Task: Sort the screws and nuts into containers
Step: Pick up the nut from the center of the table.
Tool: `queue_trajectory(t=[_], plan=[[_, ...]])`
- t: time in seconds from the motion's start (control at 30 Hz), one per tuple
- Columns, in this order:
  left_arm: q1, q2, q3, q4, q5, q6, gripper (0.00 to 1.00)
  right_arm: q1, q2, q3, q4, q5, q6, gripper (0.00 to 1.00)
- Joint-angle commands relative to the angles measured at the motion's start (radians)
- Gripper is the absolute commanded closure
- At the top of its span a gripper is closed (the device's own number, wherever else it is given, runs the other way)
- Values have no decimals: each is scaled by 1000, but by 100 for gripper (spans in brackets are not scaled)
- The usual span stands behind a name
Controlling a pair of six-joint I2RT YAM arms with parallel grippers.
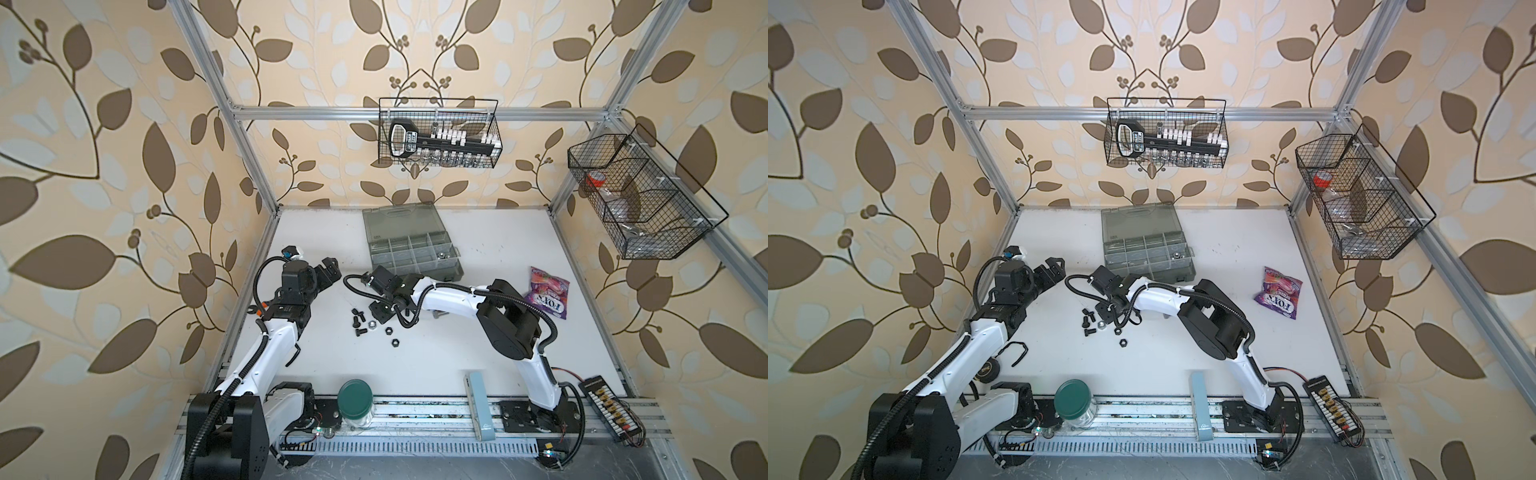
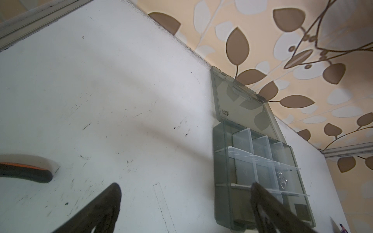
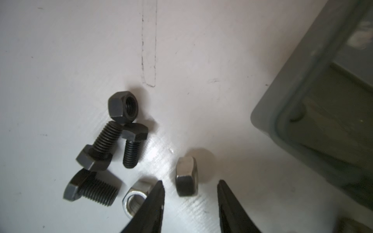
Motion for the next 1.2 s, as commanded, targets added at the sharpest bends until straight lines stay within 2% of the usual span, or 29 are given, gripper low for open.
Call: queue_trajectory(t=[0.0,0.37,0.7,0.93,1.17], plan=[[9,3,16,25,-7,-4,1,-5,34,31,-5,-19,-11,59],[8,8,14,30,-1,-5,1,-4,70,62,-7,-35,-14,68],[9,10,19,29,-1,-1,1,-6,50,66,-16,-39,-15,89],[8,5,27,21,-4,8,1,-39,-41,17,-14,-66,10,94],[9,4,30,21,-6,10,1,-131,-192,-83,17,-60,39,95]])
